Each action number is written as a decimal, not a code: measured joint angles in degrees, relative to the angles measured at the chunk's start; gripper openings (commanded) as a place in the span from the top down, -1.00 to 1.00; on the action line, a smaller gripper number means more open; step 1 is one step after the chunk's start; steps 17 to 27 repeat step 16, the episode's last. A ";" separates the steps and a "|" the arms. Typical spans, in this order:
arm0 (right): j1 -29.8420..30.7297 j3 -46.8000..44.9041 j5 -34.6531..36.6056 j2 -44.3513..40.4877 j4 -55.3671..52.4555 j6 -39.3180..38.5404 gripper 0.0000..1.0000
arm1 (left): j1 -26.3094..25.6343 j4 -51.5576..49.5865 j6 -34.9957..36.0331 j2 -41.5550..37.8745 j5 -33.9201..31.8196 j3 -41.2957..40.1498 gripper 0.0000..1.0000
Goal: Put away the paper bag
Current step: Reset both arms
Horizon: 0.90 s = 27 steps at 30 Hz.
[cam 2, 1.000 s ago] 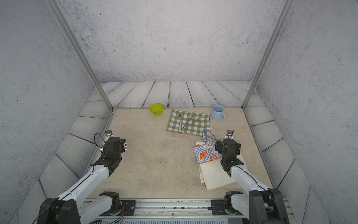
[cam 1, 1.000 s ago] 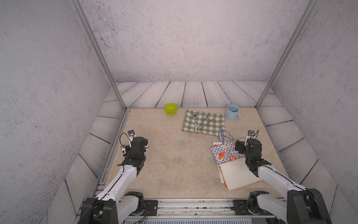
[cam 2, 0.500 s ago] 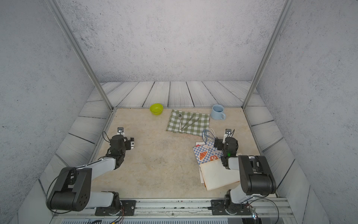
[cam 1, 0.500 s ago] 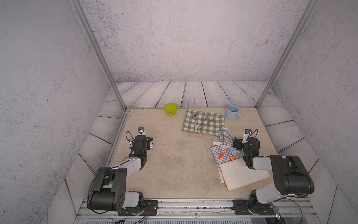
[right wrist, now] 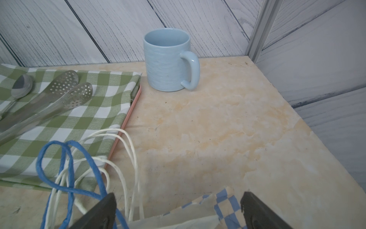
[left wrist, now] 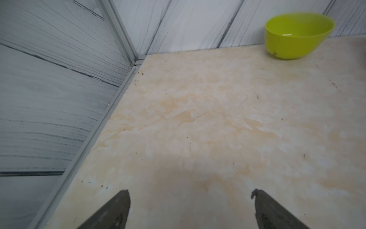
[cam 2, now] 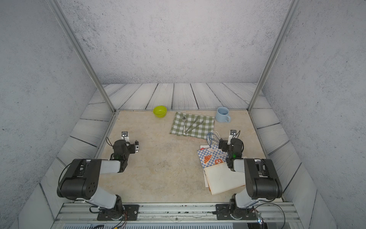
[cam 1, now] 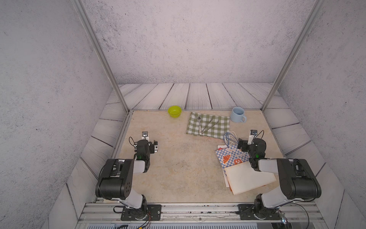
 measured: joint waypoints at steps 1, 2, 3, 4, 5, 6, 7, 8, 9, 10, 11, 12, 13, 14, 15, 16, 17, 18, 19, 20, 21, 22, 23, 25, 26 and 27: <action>0.00 0.00 0.00 0.00 -0.02 0.00 -0.97 | 0.17 -0.04 -0.31 -0.15 -0.02 0.39 -0.98; 0.00 0.00 0.00 0.00 -0.02 0.00 -0.97 | 0.28 -0.09 -0.48 -0.33 -0.09 0.61 -0.98; 0.00 0.00 0.00 0.00 -0.02 -0.02 -0.98 | 0.28 0.09 -0.52 -0.48 -0.22 0.66 -0.99; 0.00 0.00 0.00 0.00 -0.02 -0.02 -0.98 | 0.26 0.11 -0.57 -0.55 -0.24 0.66 -0.98; 0.00 0.00 0.00 0.00 -0.02 0.00 -0.98 | 0.24 0.15 -0.63 -0.57 -0.26 0.66 -0.98; 0.00 0.00 0.00 0.00 -0.02 0.00 -0.98 | 0.24 0.13 -0.68 -0.57 -0.26 0.66 -0.98; 0.00 0.00 0.00 0.00 -0.04 -0.02 -0.98 | 0.24 0.02 -0.70 -0.57 -0.26 0.66 -0.98; 0.00 0.00 0.00 0.00 -0.04 0.00 -0.98 | 0.24 -0.11 -0.79 -0.57 -0.28 0.66 -0.99; 0.00 0.00 0.00 0.00 -0.04 -0.02 -0.98 | 0.24 -0.26 -0.87 -0.57 -0.33 0.66 -0.98; 0.00 0.00 0.00 0.00 -0.04 -0.02 -0.98 | 0.24 -0.39 -0.92 -0.57 -0.33 0.66 -0.98; 0.00 0.00 0.00 0.00 -0.04 0.00 -0.98 | 0.24 -0.59 -0.96 -0.57 -0.37 0.68 -0.99; 0.00 0.00 0.00 0.00 -0.04 -0.02 -0.98 | 0.24 -0.76 -1.07 -0.57 -0.39 0.72 -0.99; 0.00 0.00 0.00 0.00 -0.04 0.00 -0.98 | 0.26 -1.09 -1.14 -0.55 -0.24 0.85 -0.99; 0.00 0.00 0.00 0.00 -0.07 0.00 -0.98 | 0.39 -1.40 -1.31 -0.55 0.15 1.01 -0.99; 0.00 0.00 0.00 0.00 -0.07 -0.02 -0.97 | 0.57 -1.62 -1.36 -0.55 0.52 1.22 -0.98; 0.00 0.00 0.00 0.00 -0.07 -0.02 -0.97 | 0.83 -1.88 -1.44 -0.55 0.96 1.42 -0.98; 0.00 0.00 0.00 0.00 -0.07 -0.02 -0.97 | 0.83 -1.88 -1.44 -0.55 0.96 1.42 -0.98; 0.00 0.00 0.00 0.00 -0.07 -0.02 -0.97 | 0.83 -1.88 -1.44 -0.55 0.96 1.42 -0.98; 0.00 0.00 0.00 0.00 -0.07 -0.02 -0.97 | 0.83 -1.88 -1.44 -0.55 0.96 1.42 -0.98; 0.00 0.00 0.00 0.00 -0.07 -0.02 -0.97 | 0.83 -1.88 -1.44 -0.55 0.96 1.42 -0.98; 0.00 0.00 0.00 0.00 -0.07 -0.02 -0.97 | 0.83 -1.88 -1.44 -0.55 0.96 1.42 -0.98; 0.00 0.00 0.00 0.00 -0.07 -0.02 -0.97 | 0.83 -1.88 -1.44 -0.55 0.96 1.42 -0.98; 0.00 0.00 0.00 0.00 -0.07 -0.02 -0.97 | 0.83 -1.88 -1.44 -0.55 0.96 1.42 -0.98; 0.00 0.00 0.00 0.00 -0.07 -0.02 -0.97 | 0.83 -1.88 -1.44 -0.55 0.96 1.42 -0.98; 0.00 0.00 0.00 0.00 -0.07 -0.02 -0.97 | 0.83 -1.88 -1.44 -0.55 0.96 1.42 -0.98; 0.00 0.00 0.00 0.00 -0.07 -0.02 -0.97 | 0.83 -1.88 -1.44 -0.55 0.96 1.42 -0.98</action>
